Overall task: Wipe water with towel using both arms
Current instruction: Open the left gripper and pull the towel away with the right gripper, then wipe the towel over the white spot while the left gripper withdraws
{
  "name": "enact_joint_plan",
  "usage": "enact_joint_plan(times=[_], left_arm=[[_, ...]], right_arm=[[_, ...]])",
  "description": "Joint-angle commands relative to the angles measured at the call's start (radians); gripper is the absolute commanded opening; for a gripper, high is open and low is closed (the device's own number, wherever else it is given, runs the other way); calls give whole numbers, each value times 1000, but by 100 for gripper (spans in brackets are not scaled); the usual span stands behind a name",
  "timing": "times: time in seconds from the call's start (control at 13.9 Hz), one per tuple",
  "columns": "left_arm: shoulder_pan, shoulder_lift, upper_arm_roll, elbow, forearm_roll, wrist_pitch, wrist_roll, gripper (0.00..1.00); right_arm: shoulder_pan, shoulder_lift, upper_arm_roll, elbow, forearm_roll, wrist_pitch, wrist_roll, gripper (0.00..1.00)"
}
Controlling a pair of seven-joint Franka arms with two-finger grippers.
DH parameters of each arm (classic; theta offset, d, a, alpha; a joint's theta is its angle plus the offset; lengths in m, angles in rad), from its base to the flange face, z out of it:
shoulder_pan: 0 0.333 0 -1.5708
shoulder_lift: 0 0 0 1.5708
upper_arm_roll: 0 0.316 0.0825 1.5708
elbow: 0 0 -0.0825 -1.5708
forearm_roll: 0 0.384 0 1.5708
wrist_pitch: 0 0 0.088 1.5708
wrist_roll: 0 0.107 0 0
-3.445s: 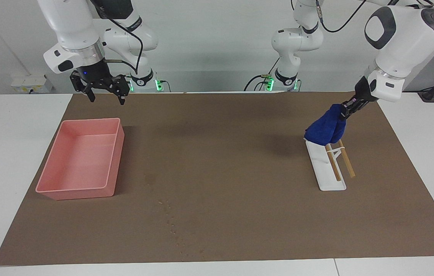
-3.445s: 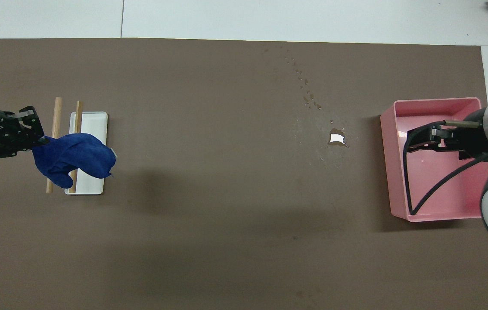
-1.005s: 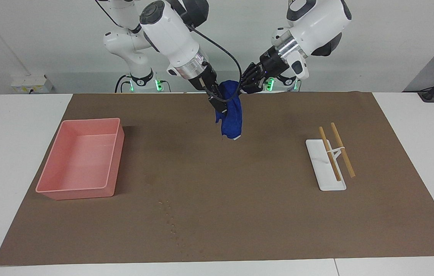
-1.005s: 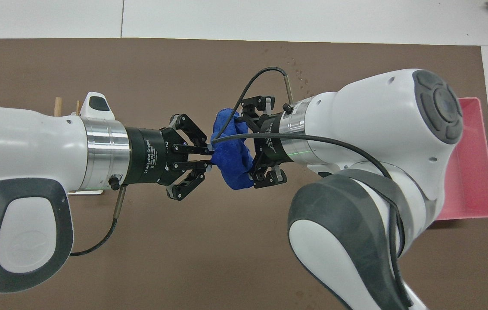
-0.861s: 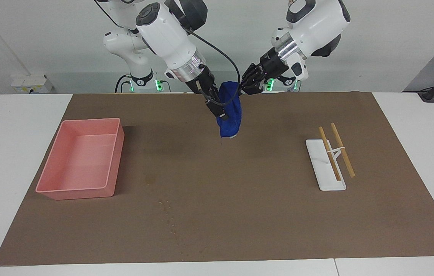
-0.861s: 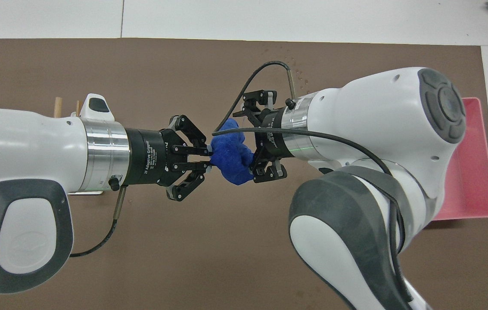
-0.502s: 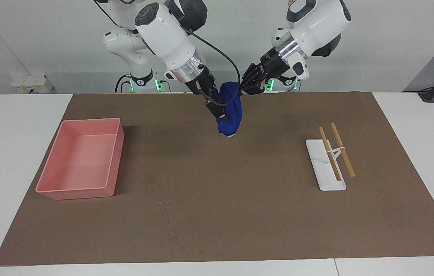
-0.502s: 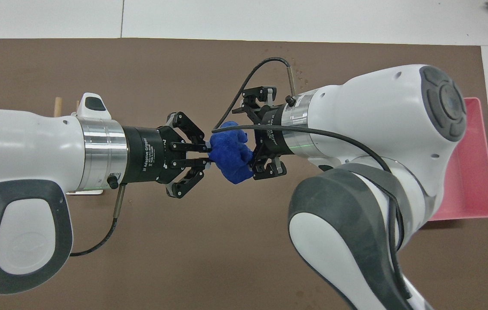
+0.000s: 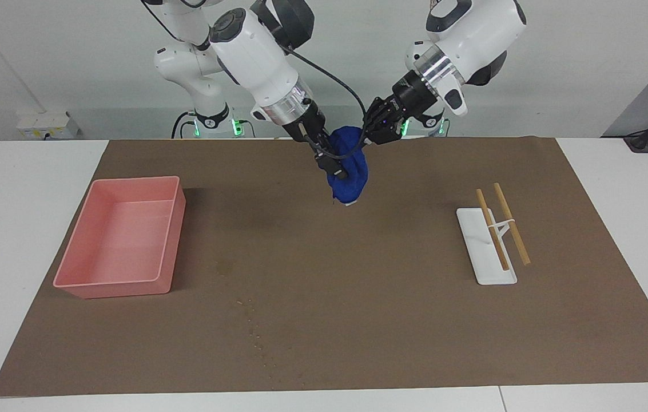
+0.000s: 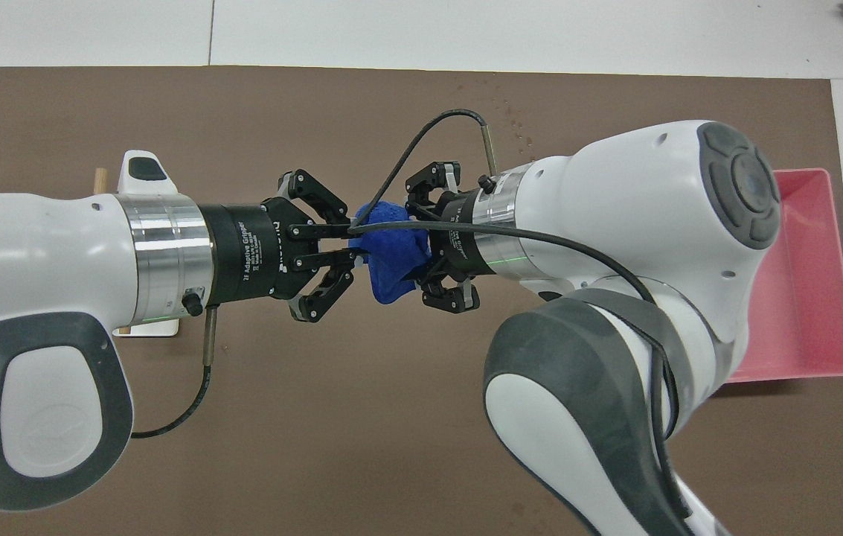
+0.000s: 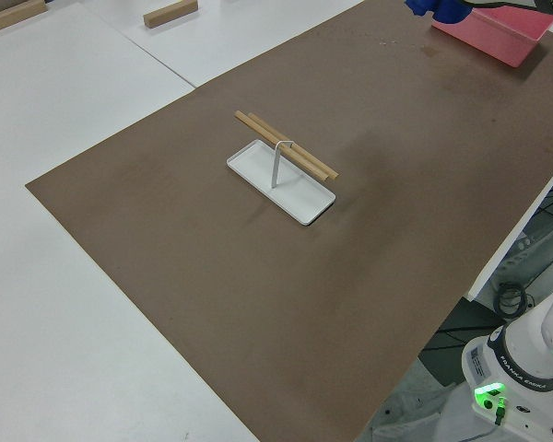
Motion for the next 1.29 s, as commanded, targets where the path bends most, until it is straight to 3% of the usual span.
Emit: enact_joint_plan(times=[0.0, 0.36, 0.43, 0.5, 0.72, 0.86, 1.08, 1.22], left_arm=[[-26, -24, 13, -28, -26, 23, -7, 0], [-26, -24, 13, -30, -20, 20, 3, 0], [-26, -24, 13, -26, -16, 19, 3, 38], [-26, -22, 13, -22, -12, 17, -6, 99], [-26, -22, 13, -22, 42, 17, -1, 100], [-34, -13, 9, -14, 238, 17, 78, 100], [-25, -16, 12, -28, 385, -19, 327, 100], [22, -15, 16, -8, 507, -116, 634, 100]], right_arm=[[-13, -2, 2, -5, 32, 1, -22, 0], [-19, -5, -3, 3, 17, 13, -57, 0], [-19, -7, -7, 4, 14, 13, -71, 0], [-19, -7, -10, 4, 14, 13, -83, 0], [-21, -8, -12, 1, -75, 16, -142, 0], [-73, -13, -9, -11, -138, 26, -207, 0], [-179, -28, -7, -95, -141, 35, -512, 0], [-226, -19, -9, -187, -144, 134, -736, 0]])
